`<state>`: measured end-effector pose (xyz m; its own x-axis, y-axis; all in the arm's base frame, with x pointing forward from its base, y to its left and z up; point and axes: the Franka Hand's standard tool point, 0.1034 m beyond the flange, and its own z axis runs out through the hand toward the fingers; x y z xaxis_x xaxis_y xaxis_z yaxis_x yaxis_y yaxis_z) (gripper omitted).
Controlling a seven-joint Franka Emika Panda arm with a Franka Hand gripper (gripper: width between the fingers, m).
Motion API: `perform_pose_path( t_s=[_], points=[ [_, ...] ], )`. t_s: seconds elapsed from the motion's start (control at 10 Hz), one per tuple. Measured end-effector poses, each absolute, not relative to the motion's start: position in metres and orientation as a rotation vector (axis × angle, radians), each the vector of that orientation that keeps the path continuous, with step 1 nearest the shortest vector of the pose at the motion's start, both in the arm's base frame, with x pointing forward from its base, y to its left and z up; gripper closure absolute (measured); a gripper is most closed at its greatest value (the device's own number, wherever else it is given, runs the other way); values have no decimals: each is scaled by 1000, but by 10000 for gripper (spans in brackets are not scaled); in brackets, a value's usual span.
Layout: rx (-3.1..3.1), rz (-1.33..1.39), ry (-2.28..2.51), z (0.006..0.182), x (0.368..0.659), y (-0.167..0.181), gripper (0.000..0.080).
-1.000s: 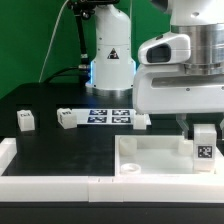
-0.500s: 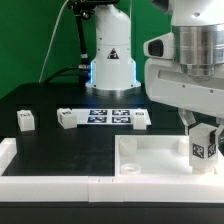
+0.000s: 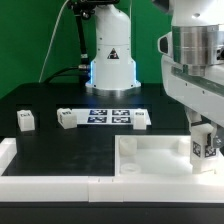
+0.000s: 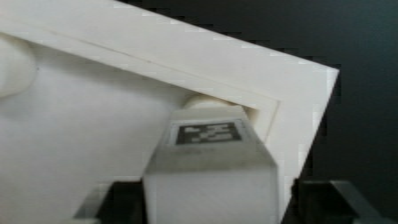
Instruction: Assemble one leg
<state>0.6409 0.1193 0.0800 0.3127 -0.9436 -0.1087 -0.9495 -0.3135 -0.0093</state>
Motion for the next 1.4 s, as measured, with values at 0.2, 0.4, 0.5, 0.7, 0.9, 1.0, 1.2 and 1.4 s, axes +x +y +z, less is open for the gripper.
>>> perform_pose_path(
  t_s=[0.2, 0.4, 0.5, 0.7, 0.9, 1.0, 1.2, 1.4],
  points=[
    [-2544, 122, 1709, 81, 641, 119, 171],
    [-2729, 106, 1381, 80, 641, 118, 156],
    [-2808, 97, 1211, 80, 641, 119, 151],
    [-2936, 86, 888, 80, 639, 124, 150],
    [-3059, 61, 482, 80, 638, 124, 150],
    [-3083, 56, 326, 80, 638, 124, 150],
    [-3099, 49, 25, 80, 638, 122, 150],
    [-3093, 45, -158, 79, 638, 120, 150]
  ],
)
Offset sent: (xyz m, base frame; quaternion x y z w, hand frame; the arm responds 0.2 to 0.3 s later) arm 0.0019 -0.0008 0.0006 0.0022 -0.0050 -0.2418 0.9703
